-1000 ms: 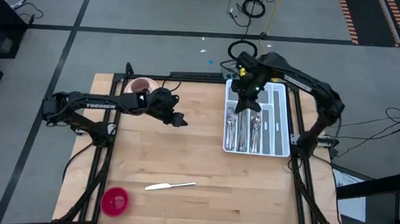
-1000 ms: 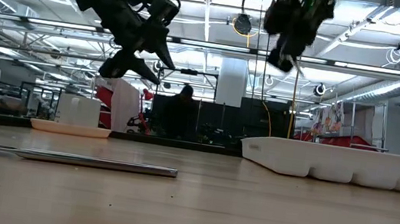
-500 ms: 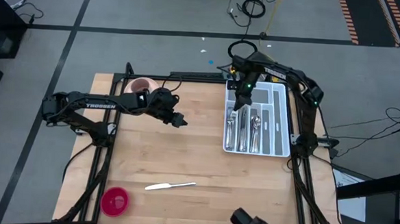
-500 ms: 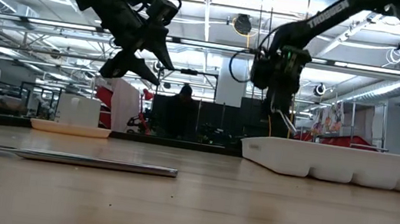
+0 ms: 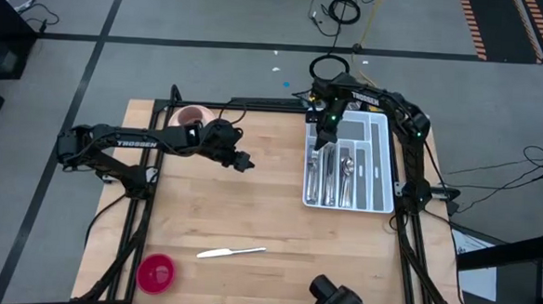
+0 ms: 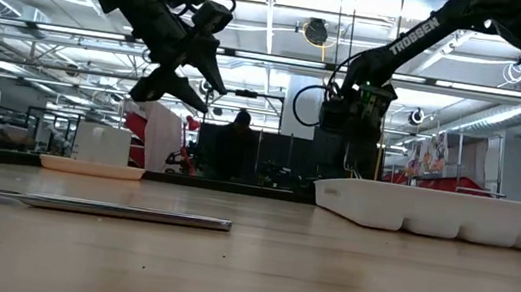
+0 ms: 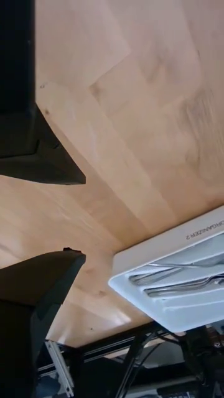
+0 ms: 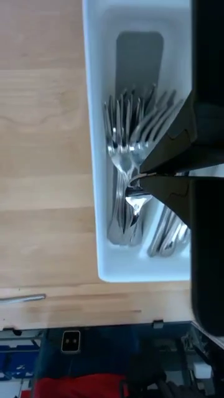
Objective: Sort silverware
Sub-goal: Put the silver fork into the white silverware tray
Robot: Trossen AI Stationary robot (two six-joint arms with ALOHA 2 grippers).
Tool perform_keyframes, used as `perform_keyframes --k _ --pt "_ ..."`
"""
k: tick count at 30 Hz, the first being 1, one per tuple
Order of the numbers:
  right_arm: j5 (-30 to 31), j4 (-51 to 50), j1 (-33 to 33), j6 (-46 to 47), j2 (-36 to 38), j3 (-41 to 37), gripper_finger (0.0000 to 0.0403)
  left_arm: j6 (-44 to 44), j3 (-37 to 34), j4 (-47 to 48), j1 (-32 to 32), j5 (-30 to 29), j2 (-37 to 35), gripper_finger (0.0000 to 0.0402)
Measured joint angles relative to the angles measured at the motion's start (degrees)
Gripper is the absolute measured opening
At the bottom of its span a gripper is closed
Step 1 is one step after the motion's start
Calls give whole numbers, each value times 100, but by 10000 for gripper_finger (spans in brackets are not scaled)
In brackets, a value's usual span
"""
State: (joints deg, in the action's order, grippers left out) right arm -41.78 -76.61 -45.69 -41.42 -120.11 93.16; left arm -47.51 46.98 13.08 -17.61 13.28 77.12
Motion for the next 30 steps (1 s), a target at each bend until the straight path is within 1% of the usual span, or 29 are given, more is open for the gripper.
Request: perform_keyframes --k 4,9,11,15,21,25,30 --pt "35 122 -7 16 -183 -2 0 0 0 -4 0 -9 0 185" --pt "493 205 -4 192 -369 -2 0 0 0 -4 0 -9 0 185" --pt "551 205 -11 206 -422 -2 0 -2 0 -7 0 -11 0 185" --pt "613 296 -9 278 -435 -2 0 -1 0 -7 0 -10 0 185" --pt "997 511 -4 469 -427 -2 3 7 0 -4 0 -12 0 185" --pt "1035 579 0 491 -420 -2 26 8 0 0 0 -12 0 185" --pt "1075 581 24 556 -418 -2 76 39 0 7 0 -12 0 185"
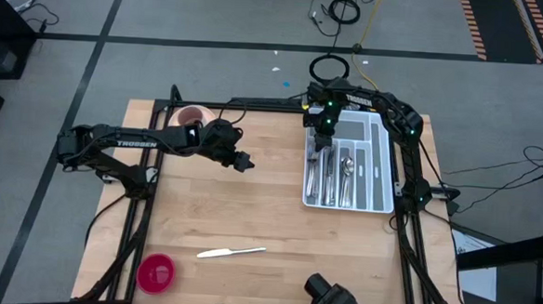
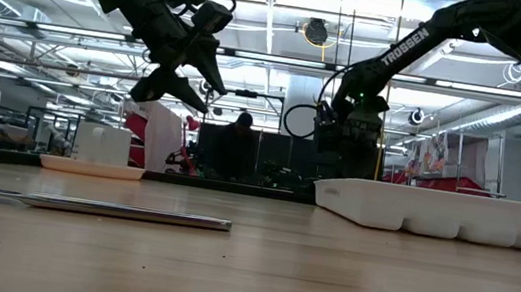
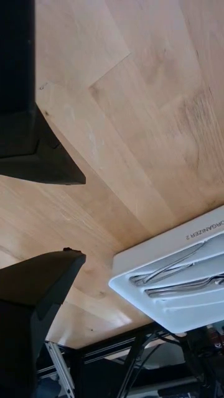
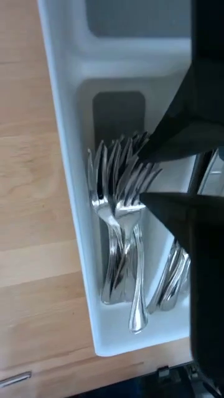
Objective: Sort silverware
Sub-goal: Put the silver fork into the white silverware tray, then put the silver knife into the white silverware tray
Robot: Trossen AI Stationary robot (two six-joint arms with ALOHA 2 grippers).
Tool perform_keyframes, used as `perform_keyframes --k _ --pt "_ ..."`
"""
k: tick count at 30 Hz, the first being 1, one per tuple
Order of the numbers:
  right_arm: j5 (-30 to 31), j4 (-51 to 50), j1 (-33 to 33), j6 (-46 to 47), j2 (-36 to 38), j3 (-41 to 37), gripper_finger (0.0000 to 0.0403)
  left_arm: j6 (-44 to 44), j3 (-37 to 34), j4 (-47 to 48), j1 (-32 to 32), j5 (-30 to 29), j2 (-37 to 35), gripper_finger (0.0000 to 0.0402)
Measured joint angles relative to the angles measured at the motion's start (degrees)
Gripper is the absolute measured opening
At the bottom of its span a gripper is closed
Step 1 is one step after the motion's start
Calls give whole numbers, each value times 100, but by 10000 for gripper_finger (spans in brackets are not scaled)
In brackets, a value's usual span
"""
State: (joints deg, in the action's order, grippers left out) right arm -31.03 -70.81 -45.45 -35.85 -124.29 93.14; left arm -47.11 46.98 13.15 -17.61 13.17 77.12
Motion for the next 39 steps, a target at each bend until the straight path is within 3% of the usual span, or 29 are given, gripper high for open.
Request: perform_keyframes --k 8,16,19,22,25,28,39 --pt "83 -319 155 -77 105 0 131 130 0 4 0 1 0 185" --pt "1214 -429 365 -230 922 -4 135 798 0 43 15 480 -4 185" --pt "1539 -428 417 -234 1378 -4 141 1362 17 559 113 667 -87 185" --pt "1779 -403 453 -236 1897 -4 151 2227 295 1835 426 232 -146 185" --pt "1811 -334 470 -187 2391 -4 162 3096 729 3070 940 -789 -151 185" --pt "1803 -132 470 23 2840 -4 171 3254 1059 3423 1424 -1582 -153 185" --pt "2156 183 520 694 3455 -4 178 1782 1540 3474 2376 -1646 375 185"
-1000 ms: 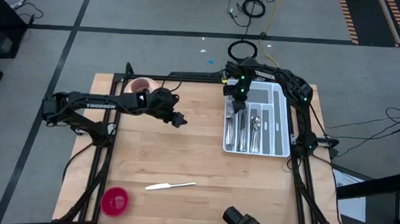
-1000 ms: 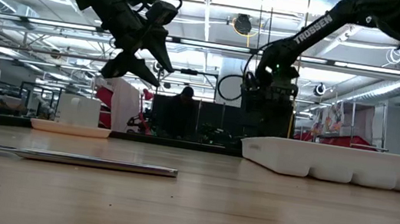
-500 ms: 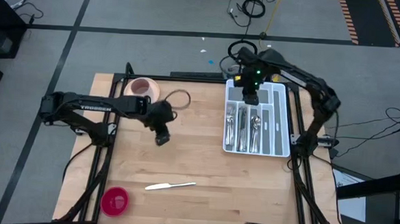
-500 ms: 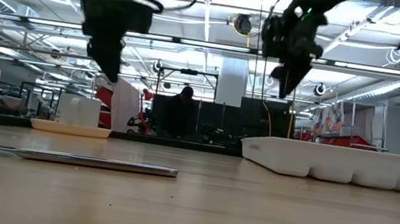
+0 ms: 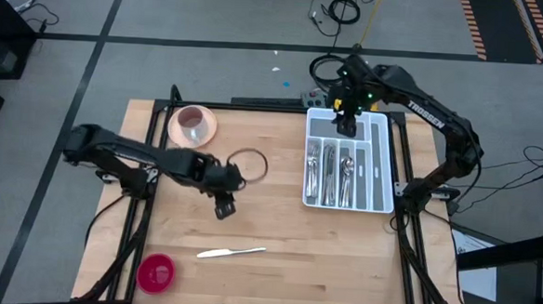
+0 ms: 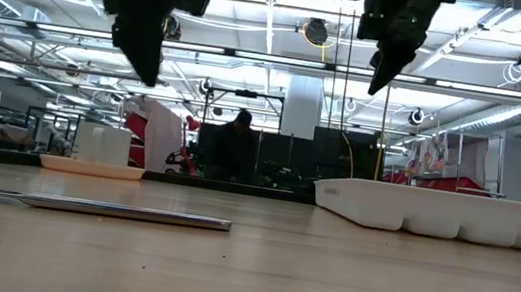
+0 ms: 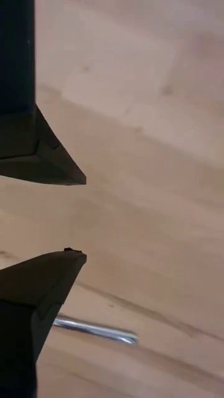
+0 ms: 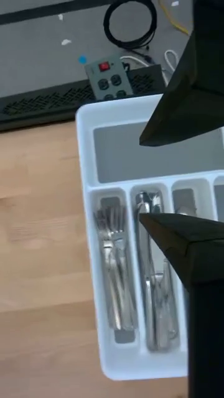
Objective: Sort silverware
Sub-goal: Put the silver knife into the white silverware tray
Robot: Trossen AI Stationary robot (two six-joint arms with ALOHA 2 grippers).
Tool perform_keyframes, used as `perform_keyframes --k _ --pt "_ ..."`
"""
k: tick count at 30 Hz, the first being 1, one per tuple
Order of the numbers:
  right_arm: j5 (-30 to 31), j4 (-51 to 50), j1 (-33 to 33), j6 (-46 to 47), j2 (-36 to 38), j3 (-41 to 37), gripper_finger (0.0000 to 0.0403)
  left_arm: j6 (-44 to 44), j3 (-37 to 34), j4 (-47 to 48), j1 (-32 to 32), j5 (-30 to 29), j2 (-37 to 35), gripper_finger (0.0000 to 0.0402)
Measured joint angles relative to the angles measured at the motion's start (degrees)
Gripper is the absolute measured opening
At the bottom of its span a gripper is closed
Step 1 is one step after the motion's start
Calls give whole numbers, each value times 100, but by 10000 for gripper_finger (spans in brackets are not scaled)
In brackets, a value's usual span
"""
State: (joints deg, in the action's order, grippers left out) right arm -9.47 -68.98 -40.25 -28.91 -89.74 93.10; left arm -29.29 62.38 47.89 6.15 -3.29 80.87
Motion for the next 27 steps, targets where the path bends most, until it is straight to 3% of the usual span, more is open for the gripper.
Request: perform_keyframes --k 9,15,20,27 --pt "78 -157 349 -17 -1 0 178 -125 776 597 700 179 1313 185" --pt "78 -293 618 253 -1 0 178 -189 1001 455 1135 321 1475 185" --pt "78 -292 846 582 -1 0 178 -770 1002 273 1664 47 1613 185" --pt "63 -288 1115 888 -1 0 178 -764 1002 161 1939 -132 2167 185"
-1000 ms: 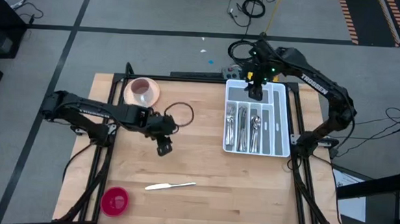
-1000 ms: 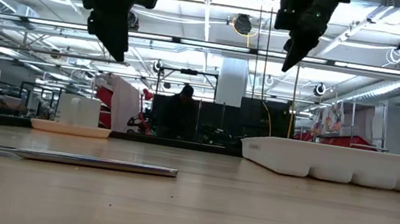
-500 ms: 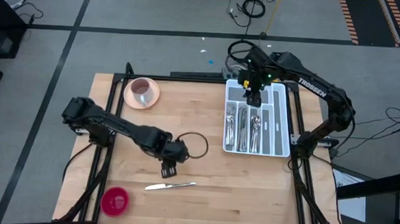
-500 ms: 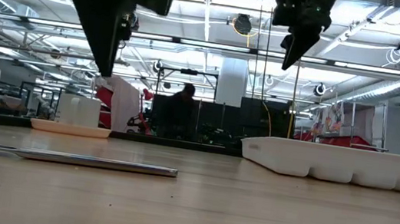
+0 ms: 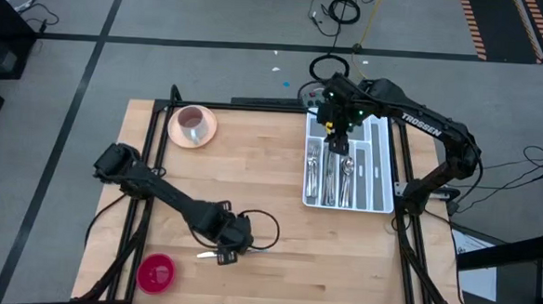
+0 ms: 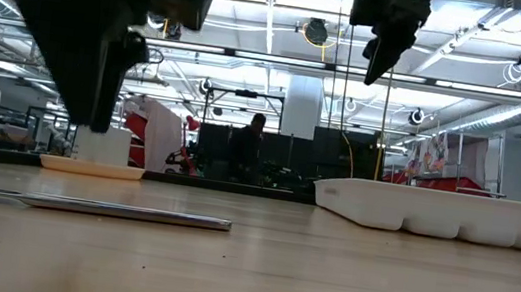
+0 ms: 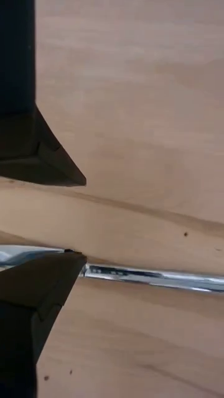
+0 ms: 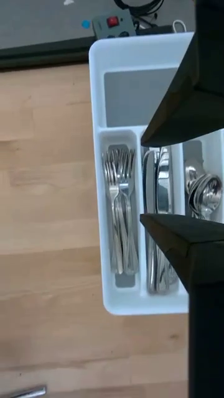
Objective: Sort silverware
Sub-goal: Put the silver knife into the white silverware tray
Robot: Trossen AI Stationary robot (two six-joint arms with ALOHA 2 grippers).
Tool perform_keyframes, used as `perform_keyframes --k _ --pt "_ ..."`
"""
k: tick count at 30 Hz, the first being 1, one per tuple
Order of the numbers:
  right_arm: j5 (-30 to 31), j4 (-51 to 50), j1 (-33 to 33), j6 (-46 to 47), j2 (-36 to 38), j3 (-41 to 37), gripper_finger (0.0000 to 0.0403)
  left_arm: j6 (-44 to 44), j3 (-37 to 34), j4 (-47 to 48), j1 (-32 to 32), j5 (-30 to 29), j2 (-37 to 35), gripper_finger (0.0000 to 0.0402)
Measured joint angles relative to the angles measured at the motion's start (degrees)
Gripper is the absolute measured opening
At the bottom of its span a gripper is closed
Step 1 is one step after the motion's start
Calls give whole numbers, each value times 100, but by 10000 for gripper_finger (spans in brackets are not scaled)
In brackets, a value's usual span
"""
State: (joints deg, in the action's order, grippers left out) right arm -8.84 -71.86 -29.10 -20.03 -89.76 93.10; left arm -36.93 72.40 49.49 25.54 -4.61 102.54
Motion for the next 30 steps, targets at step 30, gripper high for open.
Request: perform_keyframes --k 30 --pt "-22 -345 335 310 -2 2 178 -159 -2 -905 96 562 823 185"
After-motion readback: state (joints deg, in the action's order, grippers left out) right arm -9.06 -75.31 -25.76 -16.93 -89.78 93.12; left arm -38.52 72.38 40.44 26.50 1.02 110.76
